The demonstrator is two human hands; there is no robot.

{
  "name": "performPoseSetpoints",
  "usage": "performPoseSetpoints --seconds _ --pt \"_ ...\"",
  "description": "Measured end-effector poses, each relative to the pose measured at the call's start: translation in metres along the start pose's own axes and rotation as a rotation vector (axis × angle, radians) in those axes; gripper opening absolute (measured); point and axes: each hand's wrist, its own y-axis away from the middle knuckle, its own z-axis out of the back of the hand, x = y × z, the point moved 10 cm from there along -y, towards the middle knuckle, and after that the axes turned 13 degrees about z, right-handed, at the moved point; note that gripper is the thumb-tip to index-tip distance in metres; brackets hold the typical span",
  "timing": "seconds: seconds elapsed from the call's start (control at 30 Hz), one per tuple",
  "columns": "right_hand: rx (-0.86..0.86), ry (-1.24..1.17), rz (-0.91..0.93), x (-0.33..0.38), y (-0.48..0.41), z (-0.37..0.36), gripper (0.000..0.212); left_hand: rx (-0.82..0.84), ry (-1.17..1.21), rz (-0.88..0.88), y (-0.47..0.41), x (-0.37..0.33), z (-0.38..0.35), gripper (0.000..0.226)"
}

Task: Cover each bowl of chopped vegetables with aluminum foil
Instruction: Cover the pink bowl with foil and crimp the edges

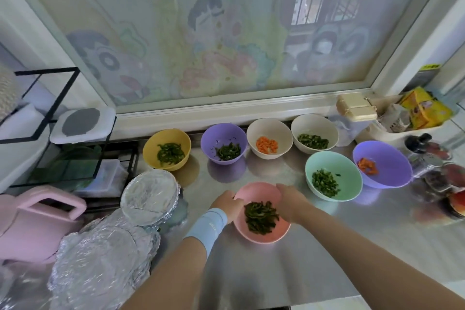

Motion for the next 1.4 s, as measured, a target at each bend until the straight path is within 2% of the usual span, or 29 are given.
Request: performPoseSetpoints --seconds 0.13,0.27,0.4,0.57,0.67,0.87,0.93,1.03,1.1,1.17,1.3,1.37,1.4 --pt "0.068 0.048 0.103 0.022 0.000 -0.013 0.046 -0.005 -0.004 0.073 0.006 0.024 0.006 0.039" --pt "0.086 0.111 0.136 0.031 -0.001 -0.017 0.048 -0.051 -0.007 0.071 0.011 0.034 0.015 0.022" --pt "-0.025 0.247 0.253 0.071 -0.003 -0.006 0.054 -0.179 0.116 0.031 0.022 0.046 0.038 0.037" --pt "-0.026 0.133 0.450 0.162 -0.008 -0.031 0.049 -0.298 0.243 -0.029 0.035 0.086 0.083 0.021" --pt "0.036 0.045 0.491 0.218 -0.007 -0.061 0.045 -0.347 0.293 0.001 0.038 0.130 0.115 0.025" --pt "0.208 0.056 0.503 0.300 -0.009 -0.139 0.037 -0.475 0.334 0.085 0.028 0.242 0.172 0.018" --pt "0.258 0.060 0.474 0.314 -0.012 -0.168 0.040 -0.481 0.273 0.149 0.021 0.282 0.181 0.033" --pt "0.289 0.078 0.445 0.330 -0.012 -0.199 0.048 -0.458 0.002 0.287 0.012 0.336 0.182 0.059" --pt "0.302 0.133 0.452 0.339 -0.012 -0.218 0.049 -0.404 -0.029 0.349 0.007 0.367 0.179 0.069" --pt "0.260 0.179 0.440 0.347 -0.012 -0.227 0.045 -0.353 0.017 0.341 0.002 0.384 0.175 0.075" --pt "0.030 -0.030 0.331 0.351 -0.017 -0.222 0.048 -0.369 0.085 0.300 -0.001 0.397 0.176 0.069" --pt "0.024 -0.123 0.290 0.355 -0.016 -0.221 0.047 -0.396 0.106 0.286 0.001 0.398 0.178 0.066" --pt "0.047 -0.148 0.281 0.356 -0.016 -0.222 0.040 -0.419 0.112 0.276 0.003 0.398 0.182 0.065"
